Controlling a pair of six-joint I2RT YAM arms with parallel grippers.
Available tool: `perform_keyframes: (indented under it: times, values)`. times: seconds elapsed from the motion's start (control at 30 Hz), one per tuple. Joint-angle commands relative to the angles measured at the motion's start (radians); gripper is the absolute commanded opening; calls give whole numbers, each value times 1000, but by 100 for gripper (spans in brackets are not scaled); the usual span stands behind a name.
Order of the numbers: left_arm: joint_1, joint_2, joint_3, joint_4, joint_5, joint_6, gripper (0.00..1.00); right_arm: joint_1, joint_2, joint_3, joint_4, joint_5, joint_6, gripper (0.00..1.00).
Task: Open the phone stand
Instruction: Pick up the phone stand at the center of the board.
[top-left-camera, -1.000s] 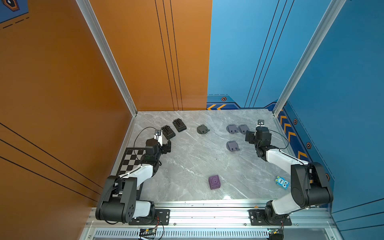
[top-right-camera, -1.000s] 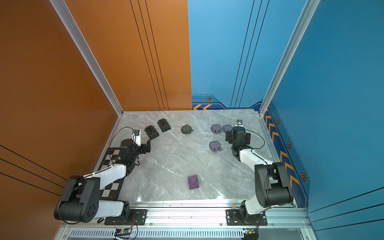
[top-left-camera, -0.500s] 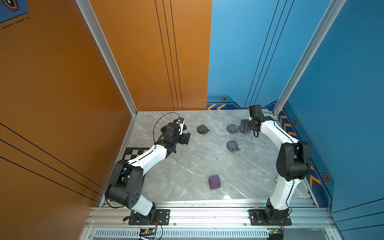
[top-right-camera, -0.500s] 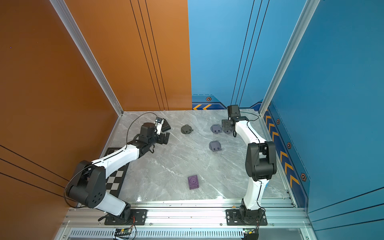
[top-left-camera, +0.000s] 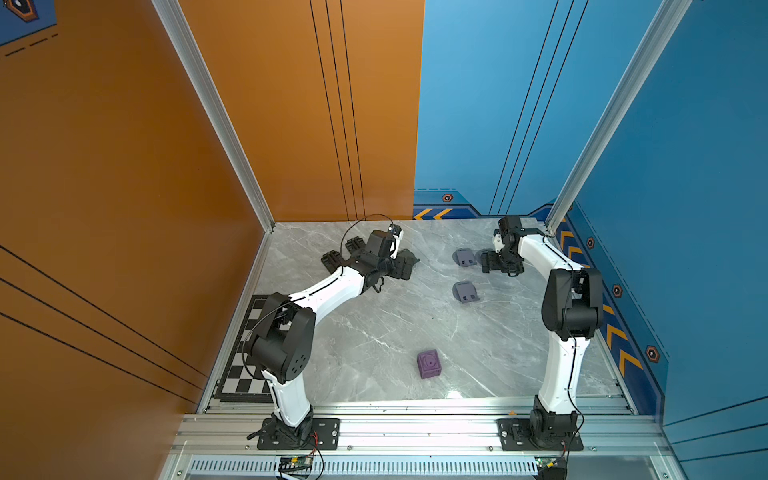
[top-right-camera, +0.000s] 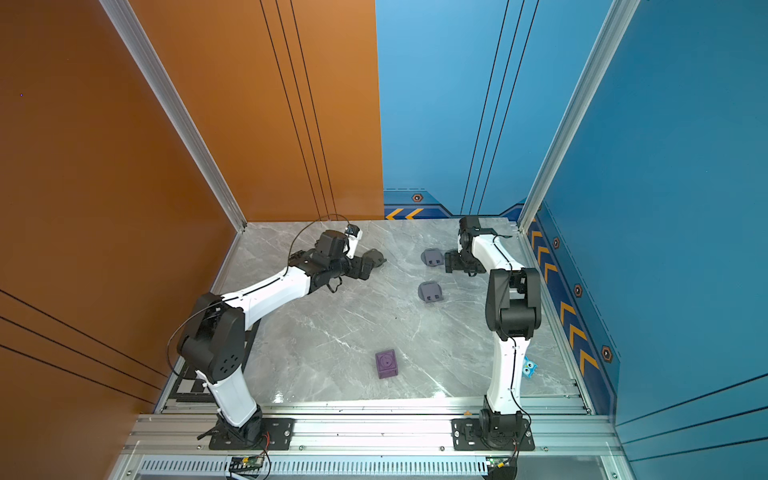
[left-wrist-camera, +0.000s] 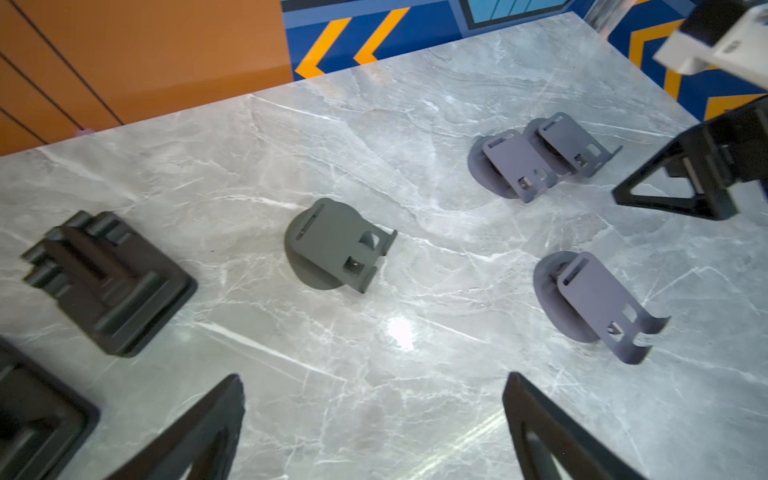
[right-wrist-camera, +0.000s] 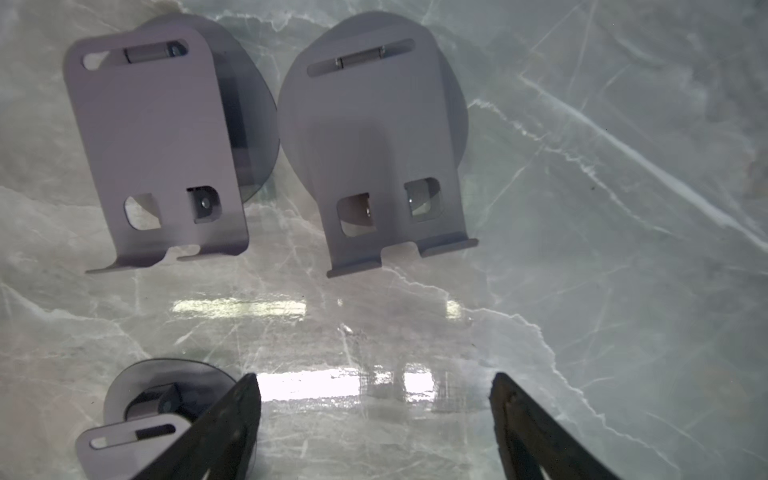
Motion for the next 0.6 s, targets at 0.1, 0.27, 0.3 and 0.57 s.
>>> perform_keyframes:
  times: [0.1, 0.27, 0.3, 0.57]
  values:
    - [-32, 36, 65, -37, 53, -41, 98, 10, 48, 77, -9, 52, -29, 92]
    - [-39, 48, 79, -42, 56, -52, 98, 23, 106, 139, 0, 78, -34, 93]
    - [-39, 51, 82, -44, 56, -54, 98, 23, 121, 156, 1, 77, -33, 93]
    - [-39, 62, 97, -61, 57, -55, 98, 12, 227, 295, -16, 65, -33, 93]
